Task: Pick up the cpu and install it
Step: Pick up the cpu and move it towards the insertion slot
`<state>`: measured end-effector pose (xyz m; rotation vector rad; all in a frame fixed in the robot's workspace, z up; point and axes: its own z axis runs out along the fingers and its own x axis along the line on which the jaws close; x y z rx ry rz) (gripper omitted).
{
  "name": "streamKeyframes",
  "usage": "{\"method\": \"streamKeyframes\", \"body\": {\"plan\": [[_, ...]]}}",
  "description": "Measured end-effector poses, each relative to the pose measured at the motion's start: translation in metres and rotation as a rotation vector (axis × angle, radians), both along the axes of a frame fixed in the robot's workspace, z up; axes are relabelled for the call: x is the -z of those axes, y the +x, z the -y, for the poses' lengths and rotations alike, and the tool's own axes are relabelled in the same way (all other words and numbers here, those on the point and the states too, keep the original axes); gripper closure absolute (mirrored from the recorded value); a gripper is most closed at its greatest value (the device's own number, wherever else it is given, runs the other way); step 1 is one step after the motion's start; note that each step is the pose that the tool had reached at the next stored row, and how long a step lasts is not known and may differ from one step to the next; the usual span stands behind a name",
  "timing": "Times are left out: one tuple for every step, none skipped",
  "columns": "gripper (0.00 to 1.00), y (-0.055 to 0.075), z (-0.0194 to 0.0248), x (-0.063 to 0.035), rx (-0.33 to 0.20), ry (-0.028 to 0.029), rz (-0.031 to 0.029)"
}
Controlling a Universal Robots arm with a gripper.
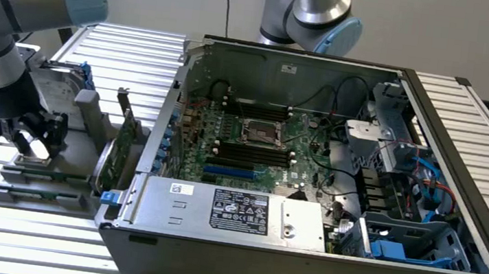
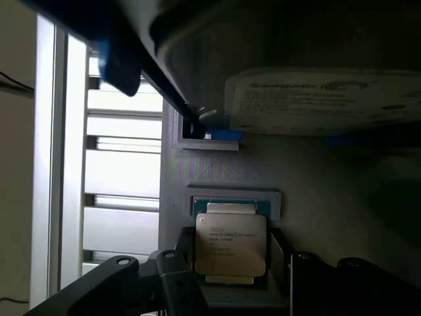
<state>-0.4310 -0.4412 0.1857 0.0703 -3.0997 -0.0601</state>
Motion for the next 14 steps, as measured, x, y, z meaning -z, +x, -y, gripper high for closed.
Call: {"method": "streamKeyframes", "body": {"plan": [[0.45,0.0,0.0,-0.0008,0.0,0.001,-0.0004],[0.45,0.0,0.0,-0.0025,0.0,0.0018,-0.0014],[0.45,0.0,0.0,-0.0051,0.0,0.0026,-0.0023],[0.45,0.0,0.0,-0.0077,0.0,0.0036,-0.0028],[0.45,0.0,0.0,-0.0107,0.0,0.0041,-0.0033],[0.45,0.0,0.0,-0.0142,0.0,0.0043,-0.0038],[0.45,0.0,0.0,-0.0181,0.0,0.0045,-0.0043],[0.45,0.0,0.0,-0.0221,0.0,0.0049,-0.0043],[0.45,0.0,0.0,-0.0263,0.0,0.0051,-0.0044],[0.45,0.0,0.0,-0.0308,0.0,0.0051,-0.0046],[0.45,0.0,0.0,-0.0356,0.0,0.0053,-0.0046],[0.45,0.0,0.0,-0.0401,0.0,0.0055,-0.0046],[0.45,0.0,0.0,-0.0446,0.0,0.0056,-0.0047],[0.45,0.0,0.0,-0.0492,0.0,0.0058,-0.0046]]}}
